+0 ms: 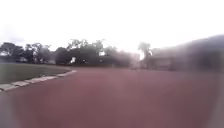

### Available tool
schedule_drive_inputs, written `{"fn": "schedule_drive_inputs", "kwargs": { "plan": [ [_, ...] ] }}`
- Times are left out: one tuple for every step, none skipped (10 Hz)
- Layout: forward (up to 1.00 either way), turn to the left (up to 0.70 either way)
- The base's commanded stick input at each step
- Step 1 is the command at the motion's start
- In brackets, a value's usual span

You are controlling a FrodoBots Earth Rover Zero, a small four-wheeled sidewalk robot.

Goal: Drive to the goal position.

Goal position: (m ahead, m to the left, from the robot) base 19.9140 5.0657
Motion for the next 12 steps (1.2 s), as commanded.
{"fn": "schedule_drive_inputs", "kwargs": {
  "plan": [
    [0.7, 0.02],
    [0.7, 0.02],
    [0.7, 0.0],
    [0.7, 0.0],
    [0.7, 0.0],
    [0.7, 0.0],
    [0.7, 0.02],
    [0.7, 0.02],
    [0.7, 0.02],
    [0.7, 0.01],
    [0.7, 0.0],
    [0.7, 0.01]
  ]
}}
